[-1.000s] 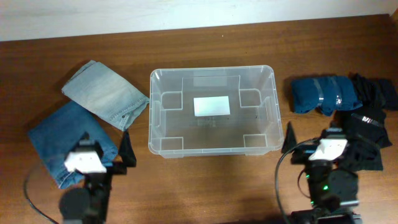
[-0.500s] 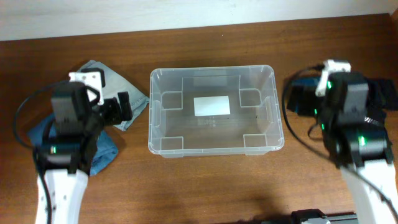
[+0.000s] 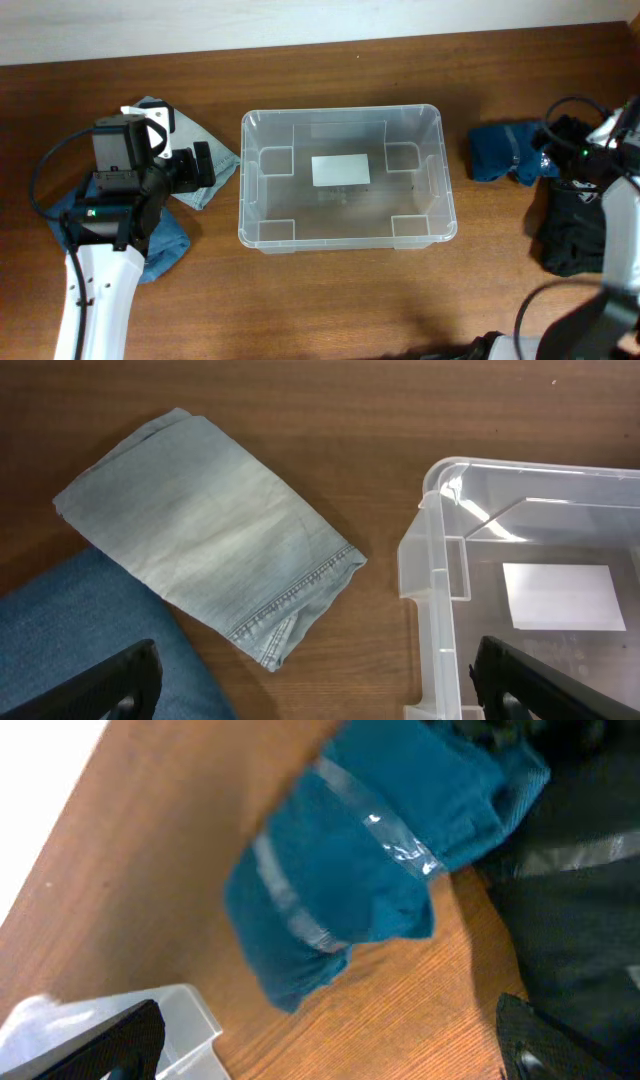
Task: Pack container
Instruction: 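Move the right gripper to the teal rolled garment and grasp it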
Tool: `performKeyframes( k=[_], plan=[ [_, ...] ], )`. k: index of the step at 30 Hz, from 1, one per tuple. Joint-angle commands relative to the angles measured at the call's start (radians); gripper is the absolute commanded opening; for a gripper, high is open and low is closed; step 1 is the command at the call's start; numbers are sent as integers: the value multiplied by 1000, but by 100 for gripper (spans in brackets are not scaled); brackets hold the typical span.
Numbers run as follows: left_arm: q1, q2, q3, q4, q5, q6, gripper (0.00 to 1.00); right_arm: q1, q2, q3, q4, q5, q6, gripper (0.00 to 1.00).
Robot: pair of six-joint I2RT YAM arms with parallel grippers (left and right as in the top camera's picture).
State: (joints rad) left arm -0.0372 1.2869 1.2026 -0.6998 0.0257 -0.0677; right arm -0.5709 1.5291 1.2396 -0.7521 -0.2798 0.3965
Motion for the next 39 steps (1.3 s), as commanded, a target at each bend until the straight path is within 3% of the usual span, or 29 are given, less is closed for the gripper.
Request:
performKeyframes(
  k=[1,9,17,22,26,27,31,32,39],
  plan=[
    [-1,0,25,0,-8,16,99,-26,79,15,17,-92,19,98],
    [-1,0,25,0,-8,17,99,-26,216,-44,164,-139,32,99],
    [-1,0,25,-1,-8,16,99,-26,230,-280,502,-140,146,99],
    [-1,1,25,0,-8,16,99,-25,230,-451,803,-134,163,99],
    [-1,2,25,0,-7,16,99,-25,230,-481,871,-110,189,100],
    [-1,2,25,-1,-7,16,99,-25,230,-481,872,-104,189,98],
    [-1,2,25,-1,-7,16,100,-25,230,-481,876,-101,188,61],
    [-1,2,25,-1,-7,16,99,-25,230,-481,877,-101,188,56],
    [-1,2,25,-9,-8,16,99,-25,228,-475,893,-119,126,43]
  ],
)
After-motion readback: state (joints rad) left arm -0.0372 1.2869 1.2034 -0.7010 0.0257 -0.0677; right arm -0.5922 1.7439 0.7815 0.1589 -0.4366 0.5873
